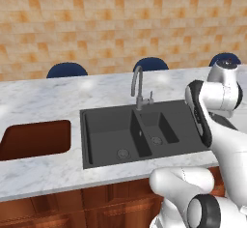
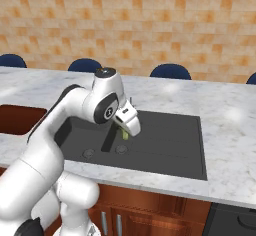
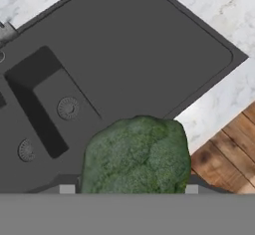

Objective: Pick up all produce items and place them in the sink. Turn on the sink faucet to wash them. Then turn the sink off and put them in the tray.

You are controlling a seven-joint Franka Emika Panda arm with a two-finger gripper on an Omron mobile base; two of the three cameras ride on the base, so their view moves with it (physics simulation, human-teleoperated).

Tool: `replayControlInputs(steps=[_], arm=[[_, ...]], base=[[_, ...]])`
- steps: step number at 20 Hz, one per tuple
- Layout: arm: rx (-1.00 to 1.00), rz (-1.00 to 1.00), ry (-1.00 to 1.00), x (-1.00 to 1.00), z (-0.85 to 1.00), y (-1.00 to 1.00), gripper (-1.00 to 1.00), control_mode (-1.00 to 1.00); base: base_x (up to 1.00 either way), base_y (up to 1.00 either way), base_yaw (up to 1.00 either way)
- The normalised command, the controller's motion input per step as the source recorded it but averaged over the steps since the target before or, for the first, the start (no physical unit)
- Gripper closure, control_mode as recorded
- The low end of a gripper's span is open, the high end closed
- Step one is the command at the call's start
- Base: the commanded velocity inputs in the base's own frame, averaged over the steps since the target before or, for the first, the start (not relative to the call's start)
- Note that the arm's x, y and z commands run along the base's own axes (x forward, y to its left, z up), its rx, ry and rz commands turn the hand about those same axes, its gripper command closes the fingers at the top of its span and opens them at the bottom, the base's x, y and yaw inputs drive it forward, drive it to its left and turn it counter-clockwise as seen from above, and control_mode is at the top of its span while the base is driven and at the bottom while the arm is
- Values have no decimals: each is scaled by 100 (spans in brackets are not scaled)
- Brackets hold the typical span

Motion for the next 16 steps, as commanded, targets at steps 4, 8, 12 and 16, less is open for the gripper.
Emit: replayControlInputs(steps=[4,8,12,16], arm=[[-11,14,8,0,9,67,100,-100],[-11,14,7,0,1,65,100,-100],[-10,13,3,-6,0,56,100,-100],[-4,14,0,-19,-3,48,100,-100]], base=[[0,0,0],[0,0,0],[0,0,0],[0,0,0]])
